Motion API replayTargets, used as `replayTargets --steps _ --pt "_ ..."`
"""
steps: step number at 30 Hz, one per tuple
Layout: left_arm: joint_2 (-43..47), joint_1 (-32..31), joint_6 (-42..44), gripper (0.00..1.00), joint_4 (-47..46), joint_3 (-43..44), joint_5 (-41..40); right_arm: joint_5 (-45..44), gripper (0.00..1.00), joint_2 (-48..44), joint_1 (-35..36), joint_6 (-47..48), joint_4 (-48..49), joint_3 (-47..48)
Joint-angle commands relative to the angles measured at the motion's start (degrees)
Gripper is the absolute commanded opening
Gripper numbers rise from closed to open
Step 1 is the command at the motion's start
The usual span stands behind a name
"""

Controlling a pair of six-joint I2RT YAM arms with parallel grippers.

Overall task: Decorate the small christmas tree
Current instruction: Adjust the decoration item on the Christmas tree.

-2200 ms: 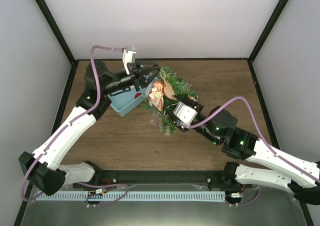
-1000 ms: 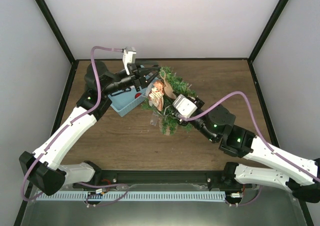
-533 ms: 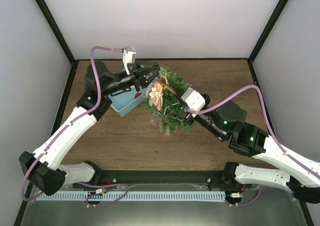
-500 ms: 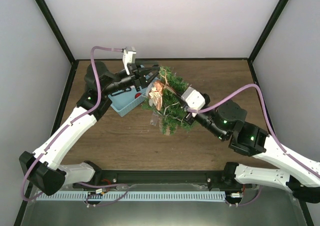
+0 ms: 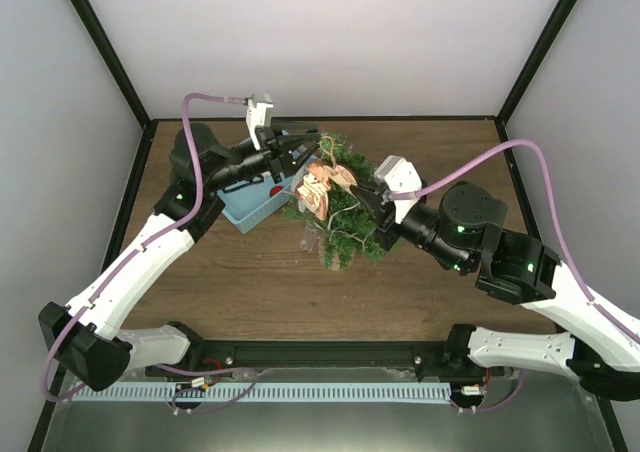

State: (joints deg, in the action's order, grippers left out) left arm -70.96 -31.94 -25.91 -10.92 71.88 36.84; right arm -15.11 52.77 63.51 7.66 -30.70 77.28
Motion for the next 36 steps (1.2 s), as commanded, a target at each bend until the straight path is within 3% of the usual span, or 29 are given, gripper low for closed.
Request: replayTargets --steps 1,21,36 --pt "0.30 -0.41 0.03 0.41 -1.78 -0.50 -0.34 -1.86 0.02 0.25 -0.35 -2.40 -3.47 4.67" --pt "0.44 -1.10 0.43 0.41 -1.43 -0.55 -0.91 -7.67 0.04 4.16 -0.33 0.97 -11.91 12.92" --pt "0.48 -1.34 0.80 0.41 -0.95 -0.73 -1.33 -10.88 0.04 4.85 -1.45 2.63 -13.53 13.07"
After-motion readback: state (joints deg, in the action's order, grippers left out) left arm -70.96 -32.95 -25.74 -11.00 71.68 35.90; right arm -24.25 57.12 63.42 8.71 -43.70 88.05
